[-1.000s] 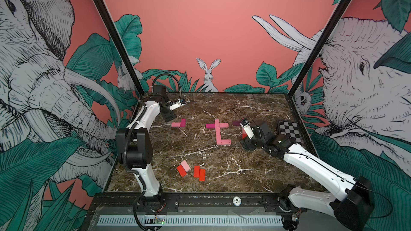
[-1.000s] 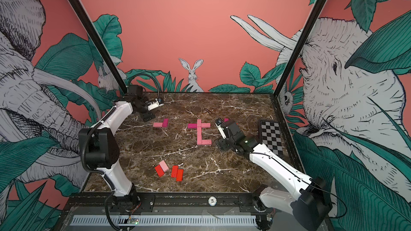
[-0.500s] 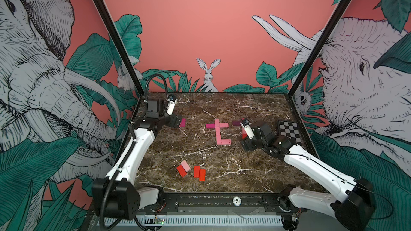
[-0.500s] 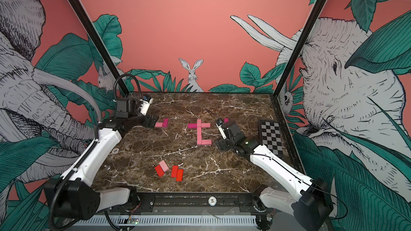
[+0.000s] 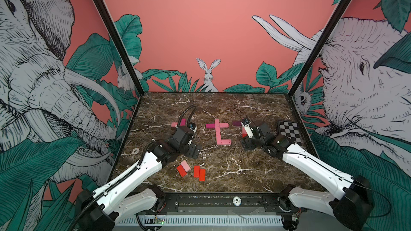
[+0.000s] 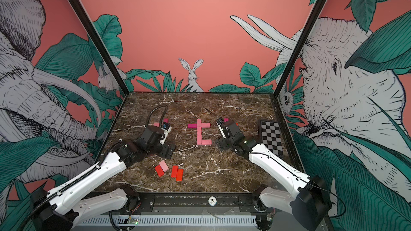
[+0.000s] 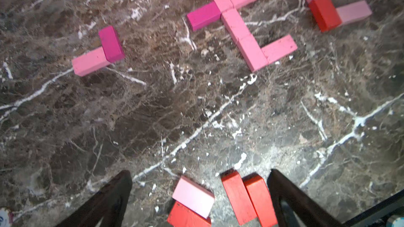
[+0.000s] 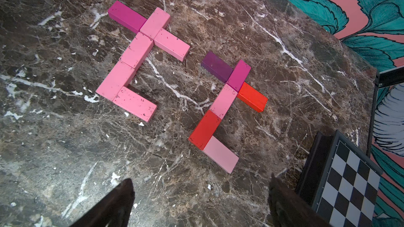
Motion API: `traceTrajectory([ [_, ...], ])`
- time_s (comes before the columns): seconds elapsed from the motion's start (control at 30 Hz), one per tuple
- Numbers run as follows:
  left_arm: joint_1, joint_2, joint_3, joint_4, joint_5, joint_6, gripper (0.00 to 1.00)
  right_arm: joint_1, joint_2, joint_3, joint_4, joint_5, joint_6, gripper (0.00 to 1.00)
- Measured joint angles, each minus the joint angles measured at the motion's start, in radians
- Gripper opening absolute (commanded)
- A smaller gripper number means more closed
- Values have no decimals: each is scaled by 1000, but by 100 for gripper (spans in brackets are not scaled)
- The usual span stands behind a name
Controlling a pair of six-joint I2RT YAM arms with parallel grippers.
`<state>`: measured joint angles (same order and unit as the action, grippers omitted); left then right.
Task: Assemble the letter t with building blocks
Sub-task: Adjust the building block at the center of the board.
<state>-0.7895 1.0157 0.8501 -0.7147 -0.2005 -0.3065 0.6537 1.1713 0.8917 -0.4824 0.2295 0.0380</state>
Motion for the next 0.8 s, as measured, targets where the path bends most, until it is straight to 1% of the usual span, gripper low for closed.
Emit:
traceTrajectory([
  [0.2, -107, 9, -66, -38, -50, -238, 99, 0, 8, 0, 1, 3, 5, 94],
  [0.33, -220, 22, -103, -90, -105, -395, 99, 0, 10, 0, 1, 6, 8, 94],
  [0.4, -260, 24, -104, -130, -137, -468, 99, 0, 10, 0, 1, 7, 8, 94],
  [0.5, -285, 18, -119, -174, -166, -563, 99, 0, 11, 0, 2, 6, 11, 93],
  [0.63, -320, -11, -175, -217, -199, -673, 97, 0, 16, 0, 3, 6, 11, 93],
  [0.7, -342, -37, -202, -241, -215, -723, 95, 0, 18, 0, 4, 6, 11, 93],
  [0.8, -355, -98, -250, -262, -230, -795, 87, 0, 19, 0, 4, 6, 11, 93],
])
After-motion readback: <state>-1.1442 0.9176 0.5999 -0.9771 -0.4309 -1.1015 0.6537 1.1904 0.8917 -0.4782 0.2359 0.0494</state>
